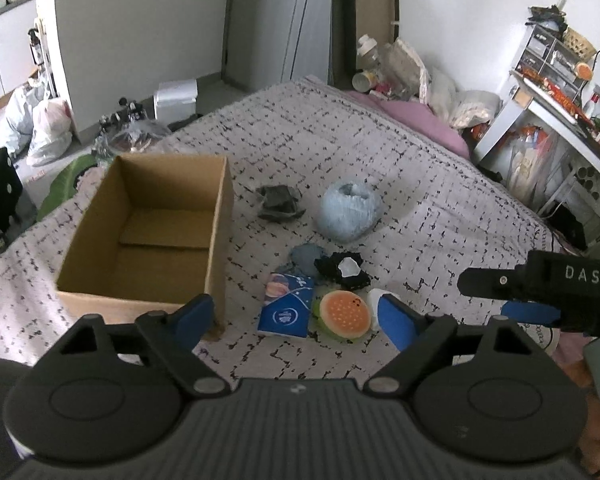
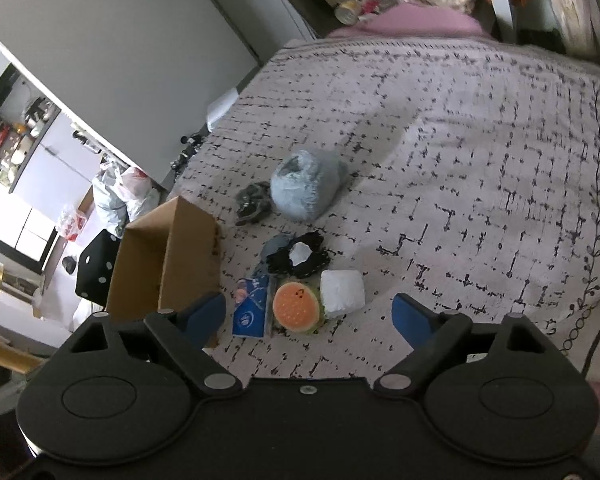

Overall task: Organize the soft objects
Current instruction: 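Reach the left tool to the blue tissue pack while the right tool reaches the white cloth, then grasp and lift the tissue pack with left tool while right tool lifts the white cloth, then lower the tissue pack into the box and open left tool while right drops the cloth in, then move the left tool to the burger plush and grasp it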

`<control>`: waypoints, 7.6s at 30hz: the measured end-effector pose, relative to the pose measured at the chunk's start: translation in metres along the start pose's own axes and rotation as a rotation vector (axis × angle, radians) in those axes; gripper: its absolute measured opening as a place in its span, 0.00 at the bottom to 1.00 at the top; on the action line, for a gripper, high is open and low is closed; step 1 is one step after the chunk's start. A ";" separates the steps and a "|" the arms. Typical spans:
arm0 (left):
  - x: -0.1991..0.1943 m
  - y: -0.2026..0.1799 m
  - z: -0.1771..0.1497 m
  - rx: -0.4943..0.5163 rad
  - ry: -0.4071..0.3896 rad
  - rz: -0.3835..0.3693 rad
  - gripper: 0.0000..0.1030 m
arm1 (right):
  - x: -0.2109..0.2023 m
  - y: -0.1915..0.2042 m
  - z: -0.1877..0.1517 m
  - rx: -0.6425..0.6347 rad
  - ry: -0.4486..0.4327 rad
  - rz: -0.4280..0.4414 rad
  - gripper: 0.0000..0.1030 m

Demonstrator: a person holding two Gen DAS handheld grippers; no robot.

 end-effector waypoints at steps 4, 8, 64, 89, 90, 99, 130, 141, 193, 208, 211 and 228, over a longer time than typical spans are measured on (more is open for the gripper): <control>0.021 -0.003 -0.001 0.003 0.021 0.007 0.83 | 0.013 -0.008 0.003 0.029 0.009 0.006 0.83; 0.043 -0.004 -0.003 0.011 0.049 0.029 0.79 | 0.024 -0.013 0.006 0.052 0.008 0.022 0.77; 0.136 0.000 -0.031 -0.087 0.094 0.148 0.50 | 0.137 -0.022 0.010 0.011 0.206 -0.111 0.40; 0.057 -0.009 0.003 -0.088 -0.047 0.137 0.50 | 0.064 0.008 0.013 -0.097 -0.110 0.089 0.40; 0.054 -0.008 0.004 -0.089 -0.052 0.138 0.50 | 0.061 0.010 0.014 -0.103 -0.121 0.097 0.40; 0.033 -0.002 0.016 -0.091 -0.104 0.157 0.50 | 0.042 0.028 0.016 -0.177 -0.218 0.164 0.40; 0.036 0.121 0.047 -0.239 -0.093 0.229 0.50 | 0.083 0.143 0.008 -0.351 -0.251 0.295 0.40; 0.068 0.157 0.035 -0.311 0.004 0.225 0.50 | 0.114 0.173 -0.008 -0.379 -0.169 0.308 0.40; -0.005 0.063 0.041 -0.184 -0.091 0.261 0.82 | 0.044 0.090 0.008 -0.152 -0.047 0.183 0.81; 0.011 0.011 0.032 -0.145 -0.060 0.256 0.82 | 0.015 0.041 0.031 -0.083 -0.087 0.222 0.86; 0.016 0.003 0.031 -0.149 -0.050 0.264 0.82 | 0.014 0.031 0.035 -0.066 -0.076 0.232 0.86; 0.065 -0.031 0.014 -0.244 0.045 0.221 0.82 | 0.047 -0.003 0.040 -0.059 0.025 0.161 0.87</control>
Point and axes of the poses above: each gripper's, at about its wrist camera, not at the fingertips, and x roughly the way its jaws point, y to its left, z to its top, the point moved 2 cm from there along x, roughly the way its jaws point, and after that the axes turned 1 degree about -x, right-handed, at the moved point
